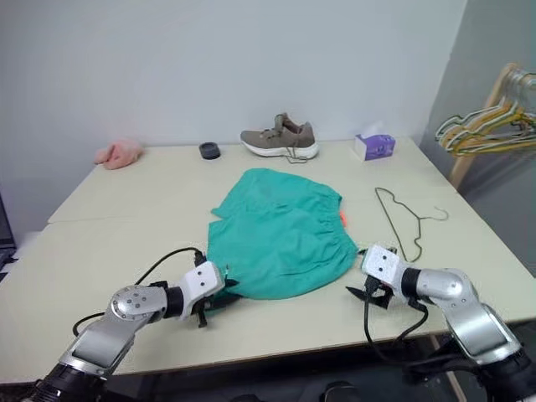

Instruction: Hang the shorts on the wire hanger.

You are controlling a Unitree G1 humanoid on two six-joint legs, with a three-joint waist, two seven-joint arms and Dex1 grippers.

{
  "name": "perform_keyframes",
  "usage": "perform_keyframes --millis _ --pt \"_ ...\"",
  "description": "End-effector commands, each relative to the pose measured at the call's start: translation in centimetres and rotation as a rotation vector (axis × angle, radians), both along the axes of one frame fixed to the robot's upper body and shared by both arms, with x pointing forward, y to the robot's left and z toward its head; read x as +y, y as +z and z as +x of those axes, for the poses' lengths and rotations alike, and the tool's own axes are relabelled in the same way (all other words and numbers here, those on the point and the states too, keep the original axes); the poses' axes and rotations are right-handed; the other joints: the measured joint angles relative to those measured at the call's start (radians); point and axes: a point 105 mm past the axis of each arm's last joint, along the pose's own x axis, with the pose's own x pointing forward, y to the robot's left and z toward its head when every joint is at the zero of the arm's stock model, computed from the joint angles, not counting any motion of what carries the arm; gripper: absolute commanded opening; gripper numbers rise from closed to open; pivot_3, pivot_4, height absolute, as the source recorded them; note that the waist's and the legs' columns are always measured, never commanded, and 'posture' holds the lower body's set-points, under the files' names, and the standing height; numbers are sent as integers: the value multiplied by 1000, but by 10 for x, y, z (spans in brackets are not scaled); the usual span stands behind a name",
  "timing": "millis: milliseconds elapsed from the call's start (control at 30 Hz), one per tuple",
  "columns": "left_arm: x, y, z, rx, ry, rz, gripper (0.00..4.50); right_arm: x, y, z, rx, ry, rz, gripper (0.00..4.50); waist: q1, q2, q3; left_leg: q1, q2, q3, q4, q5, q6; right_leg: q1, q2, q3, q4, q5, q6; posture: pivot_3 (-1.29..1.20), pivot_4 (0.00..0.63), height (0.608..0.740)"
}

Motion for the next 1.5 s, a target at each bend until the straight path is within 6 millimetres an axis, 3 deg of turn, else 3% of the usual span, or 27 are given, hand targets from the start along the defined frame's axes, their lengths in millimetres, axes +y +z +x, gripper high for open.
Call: perform_keyframes --millis 33,67,267,367,567,733,833,1000,1167,1300,1467,1500 --pt "3 26 17 -77 47 -59 231 7 5 18 -145 100 -115 4500 -10 0 0 -2 0 0 0 0 0 0 0 0 0 0 0 -126 0 740" --pt "3 29 19 -82 57 -77 30 10 2 21 -155 131 -138 4500 -12 0 0 -3 0 1 0 0 0 -1 0 1 0 0 0 -126 0 740" --pt "-1 57 26 -106 72 -206 30 40 -10 42 -197 226 -169 4500 -19 0 0 -5 1 0 -1 0 0 -2 0 1 -1 -1 -1 -109 0 740" --pt "4 61 25 -100 83 -220 0 50 -8 54 -217 216 -143 3926 -17 -1 0 -5 0 -1 -1 0 0 -2 -1 2 0 -1 -1 -95 0 740" --pt "24 57 17 -85 79 -140 0 52 -3 58 -208 227 -116 1767 -13 0 0 -5 -1 -2 -1 0 0 -2 -2 1 0 2 -5 -85 0 740" --pt "29 45 -23 101 -95 -46 0 54 4 34 -139 356 -101 40 -12 0 1 -5 0 -3 -2 0 0 -2 -4 1 0 1 -6 -81 0 740" --pt "30 43 -66 315 -239 -25 0 54 6 6 -35 509 -105 12 -12 0 2 -5 0 -3 -2 0 -1 -2 -4 0 0 0 -7 -73 0 740" --pt "30 48 -99 492 -336 -21 0 47 7 -20 91 606 -128 12 -7 2 4 -4 1 -5 -2 0 -1 -1 -5 -2 0 -4 -6 -74 0 740" --pt "36 46 -132 630 -414 8 0 36 10 -58 279 693 -152 12 -3 4 6 -2 1 -5 -2 0 -1 -2 -5 -2 0 -5 -7 -72 0 740" --pt "34 44 -142 654 -435 1 0 39 10 -78 357 719 -130 12 4 3 6 -2 2 -5 -2 0 -1 -3 -5 -3 0 -5 -7 -72 0 740" --pt "25 45 -142 630 -437 -35 0 47 4 -83 376 720 -130 12 9 3 7 -2 2 -5 -2 0 -1 -4 -5 -3 0 -7 -11 -74 0 740" --pt "24 46 -142 633 -429 -45 0 48 4 -82 375 722 -133 199 10 3 7 -2 1 -4 -1 0 -1 -4 -5 -2 0 -7 -11 -74 0 740"
